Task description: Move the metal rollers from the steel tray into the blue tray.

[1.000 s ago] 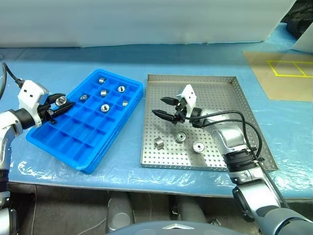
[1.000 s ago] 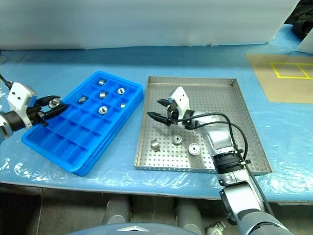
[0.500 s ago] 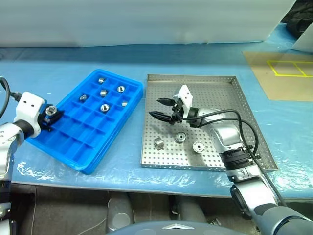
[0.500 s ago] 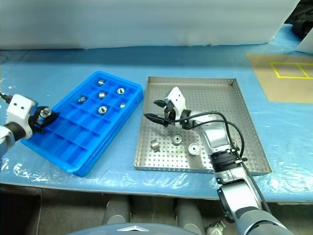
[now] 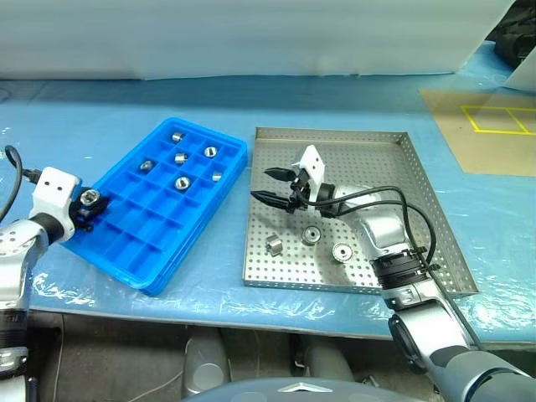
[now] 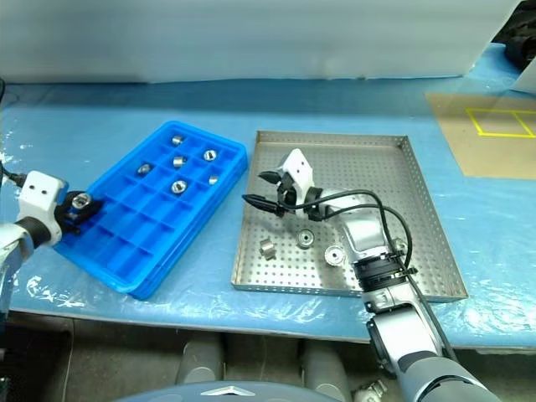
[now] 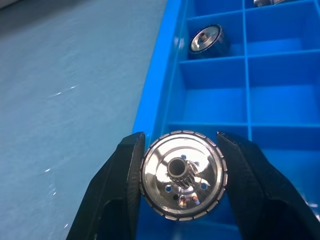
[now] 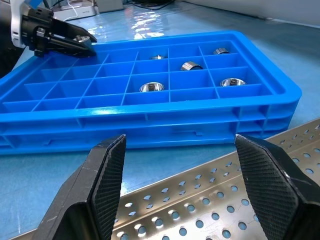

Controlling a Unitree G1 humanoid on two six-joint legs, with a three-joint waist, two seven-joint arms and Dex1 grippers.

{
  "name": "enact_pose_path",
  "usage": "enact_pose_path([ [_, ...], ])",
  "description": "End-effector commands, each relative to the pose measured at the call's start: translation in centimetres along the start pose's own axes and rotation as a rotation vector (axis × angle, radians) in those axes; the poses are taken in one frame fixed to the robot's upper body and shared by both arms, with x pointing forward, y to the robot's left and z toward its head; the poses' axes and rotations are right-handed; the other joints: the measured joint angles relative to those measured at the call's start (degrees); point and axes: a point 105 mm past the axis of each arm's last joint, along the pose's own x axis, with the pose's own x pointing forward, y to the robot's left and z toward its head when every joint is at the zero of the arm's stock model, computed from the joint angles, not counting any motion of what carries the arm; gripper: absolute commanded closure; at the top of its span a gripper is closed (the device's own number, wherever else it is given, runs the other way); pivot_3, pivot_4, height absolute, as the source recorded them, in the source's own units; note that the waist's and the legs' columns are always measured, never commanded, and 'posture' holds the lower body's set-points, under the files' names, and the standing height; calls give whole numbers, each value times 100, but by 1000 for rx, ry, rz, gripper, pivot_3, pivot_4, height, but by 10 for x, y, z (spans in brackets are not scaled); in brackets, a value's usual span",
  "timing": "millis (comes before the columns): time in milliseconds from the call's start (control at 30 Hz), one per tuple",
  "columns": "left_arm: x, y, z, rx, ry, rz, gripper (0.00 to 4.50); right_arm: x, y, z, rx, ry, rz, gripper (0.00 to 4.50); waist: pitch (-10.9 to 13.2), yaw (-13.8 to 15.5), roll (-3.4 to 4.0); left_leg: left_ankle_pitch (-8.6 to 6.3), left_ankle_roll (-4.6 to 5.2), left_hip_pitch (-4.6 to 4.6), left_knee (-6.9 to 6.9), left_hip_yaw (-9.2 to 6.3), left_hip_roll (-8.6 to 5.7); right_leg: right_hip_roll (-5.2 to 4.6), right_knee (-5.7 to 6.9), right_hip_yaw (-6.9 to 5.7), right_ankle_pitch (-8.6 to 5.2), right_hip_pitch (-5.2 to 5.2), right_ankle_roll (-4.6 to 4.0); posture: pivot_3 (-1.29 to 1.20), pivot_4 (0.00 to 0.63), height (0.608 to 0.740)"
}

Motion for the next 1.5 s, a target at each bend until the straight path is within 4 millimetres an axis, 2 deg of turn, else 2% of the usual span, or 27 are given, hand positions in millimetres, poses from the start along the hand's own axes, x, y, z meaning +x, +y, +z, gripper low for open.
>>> enact_pose_path([
  [33,2,7,3,11,-6,21,2201,0,-1,10,-31,-33,-1,911,-1,-13,-1,1,-1,1,0,0,0,0,0,0,0,0,0,104,150,740],
  [167,1,11,-6,14,24,39,2201,-2,-2,10,-28,-36,-15,911,-1,-21,0,2,-3,4,0,0,0,2,3,2,0,0,0,97,150,740],
  [200,1,11,-6,13,23,37,1781,-2,-2,10,-27,-36,-16,911,-1,-21,0,2,-3,4,0,0,0,2,4,2,0,0,0,96,150,740],
  [267,2,9,-6,13,23,23,1376,-2,-1,9,-27,-35,-16,911,-1,-21,-1,1,-2,6,0,0,-1,1,6,3,0,1,0,94,150,740],
  [367,6,5,-4,21,24,12,295,-2,-1,9,-25,-37,-20,911,-2,-17,-1,0,-1,6,1,0,-1,1,9,2,0,1,0,92,150,740],
  [400,7,6,-1,16,15,15,68,-3,-1,9,-25,-38,-21,911,-2,-17,0,0,0,8,1,-1,-1,0,10,2,0,2,0,91,150,740],
  [500,9,0,23,13,-68,-21,68,-4,-3,10,-26,-39,-25,911,-2,-1,-1,1,-1,6,2,-1,-3,-3,10,1,0,2,0,85,150,740],
  [567,9,-17,50,-23,-166,-126,68,-6,-6,13,-27,-42,-37,911,-2,2,-2,1,-1,3,3,-1,-3,-4,9,0,0,2,0,71,150,740],
  [633,4,-42,70,-63,-232,-280,68,-10,-9,15,-31,-44,-48,911,-2,3,-5,3,-6,0,5,-4,-2,-5,10,0,0,2,0,47,150,740],
  [733,-7,-87,87,-93,-251,-554,68,-20,-14,16,-39,-37,-75,911,-2,-27,-3,3,-6,0,7,-2,-4,-4,9,1,0,2,-1,7,150,740],
  [867,1,-111,104,-71,-266,-695,68,-36,-18,14,-40,-21,-125,911,-1,-41,-2,7,-11,6,2,-2,-2,3,12,3,-1,1,-2,-72,150,740],
  [1100,29,-167,120,-10,-284,-946,68,-71,-24,10,-41,10,-263,911,-3,-187,2,13,-21,12,5,0,-14,5,14,12,0,8,0,-221,150,740],
  [1167,33,-188,123,-2,-288,-1037,68,-84,-21,6,-34,35,-296,911,-3,-216,2,13,-20,11,4,1,-15,6,11,13,0,8,0,-267,150,740],
  [1333,39,-226,124,34,-287,-1191,68,-106,-17,-6,0,79,-370,911,-4,-390,3,9,-12,10,4,1,-15,11,2,18,1,9,1,-337,150,740],
  [1400,42,-237,126,49,-291,-1225,68,-111,-20,-10,11,82,-409,911,-4,-468,3,8,-12,11,6,1,-14,13,2,21,1,11,1,-362,150,740],
  [1500,46,-246,131,57,-310,-1251,68,-106,-27,-7,11,57,-454,911,-4,-589,3,7,-10,14,15,4,-15,13,4,27,5,13,1,-379,150,740],
])
